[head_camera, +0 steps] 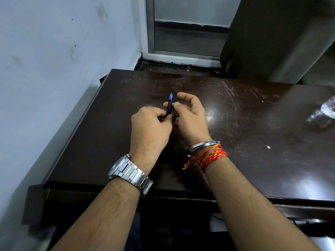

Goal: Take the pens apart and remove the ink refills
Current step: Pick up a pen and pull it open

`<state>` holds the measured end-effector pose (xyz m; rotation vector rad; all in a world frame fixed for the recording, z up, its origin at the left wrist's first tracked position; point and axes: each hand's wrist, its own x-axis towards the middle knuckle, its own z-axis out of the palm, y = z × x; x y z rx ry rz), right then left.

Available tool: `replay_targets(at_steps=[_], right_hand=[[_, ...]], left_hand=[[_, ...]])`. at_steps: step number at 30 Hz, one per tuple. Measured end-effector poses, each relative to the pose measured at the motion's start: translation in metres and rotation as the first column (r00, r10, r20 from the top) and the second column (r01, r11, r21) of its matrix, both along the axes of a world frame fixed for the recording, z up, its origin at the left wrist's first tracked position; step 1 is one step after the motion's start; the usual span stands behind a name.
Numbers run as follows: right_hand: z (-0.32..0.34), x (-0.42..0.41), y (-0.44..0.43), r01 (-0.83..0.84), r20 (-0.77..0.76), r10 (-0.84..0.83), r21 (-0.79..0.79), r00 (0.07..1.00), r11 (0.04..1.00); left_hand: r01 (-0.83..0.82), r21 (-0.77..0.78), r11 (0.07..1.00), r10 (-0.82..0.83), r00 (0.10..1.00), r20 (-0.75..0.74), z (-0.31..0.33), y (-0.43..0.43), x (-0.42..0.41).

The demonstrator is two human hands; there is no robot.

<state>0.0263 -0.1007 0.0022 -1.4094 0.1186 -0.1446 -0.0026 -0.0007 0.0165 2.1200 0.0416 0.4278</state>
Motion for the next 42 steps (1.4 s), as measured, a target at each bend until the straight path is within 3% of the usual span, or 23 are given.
replay_targets(at_steps=[4, 9, 13, 18, 22, 26, 31, 35, 42], right_hand=[[0.0005, -0.0031, 0.0014, 0.009, 0.025, -0.008, -0.075, 1.000, 0.997], [0.0013, -0.0016, 0.0014, -0.006, 0.018, 0.006, 0.035, 1.000, 0.999], [0.0003, -0.0031, 0.0015, 0.023, 0.043, -0.019, -0.084, 0.999, 0.996], [-0.0012, 0.0002, 0.0019, 0.020, 0.018, -0.020, -0.016, 1.000, 1.000], [-0.0025, -0.0020, 0.0014, 0.027, 0.054, -0.021, -0.103, 0.998, 0.994], [-0.0007, -0.0003, 0.0010, 0.021, 0.022, -0.020, -0.024, 1.000, 0.999], [-0.0009, -0.0031, 0.0012, 0.027, 0.042, -0.022, -0.106, 0.999, 0.994], [0.0001, -0.0019, 0.0013, -0.008, 0.000, 0.008, 0.017, 1.000, 1.000], [-0.0010, -0.0031, -0.0005, 0.058, 0.025, -0.056, -0.104, 0.998, 0.993]], left_hand=[[0.012, -0.001, 1.000, -0.012, 1.000, 0.002, 0.0003, 0.0001, 0.0002], [0.012, -0.009, 1.000, -0.012, 1.000, -0.006, 0.0001, -0.0018, -0.0010], [0.009, 0.010, 1.000, -0.009, 1.000, 0.002, 0.0009, -0.0009, -0.0009], [-0.006, 0.000, 1.000, 0.006, 1.000, -0.004, 0.0009, -0.0007, -0.0008], [-0.003, 0.019, 1.000, 0.003, 1.000, 0.004, 0.0009, -0.0005, -0.0008], [-0.009, -0.011, 1.000, 0.009, 1.000, -0.008, 0.0012, -0.0009, -0.0017], [0.000, 0.015, 1.000, 0.001, 1.000, -0.011, 0.0002, -0.0008, -0.0013], [0.005, 0.008, 1.000, -0.005, 1.000, -0.021, 0.0008, -0.0009, -0.0024], [-0.006, 0.004, 1.000, 0.006, 0.999, -0.042, 0.0004, 0.0001, -0.0020]])
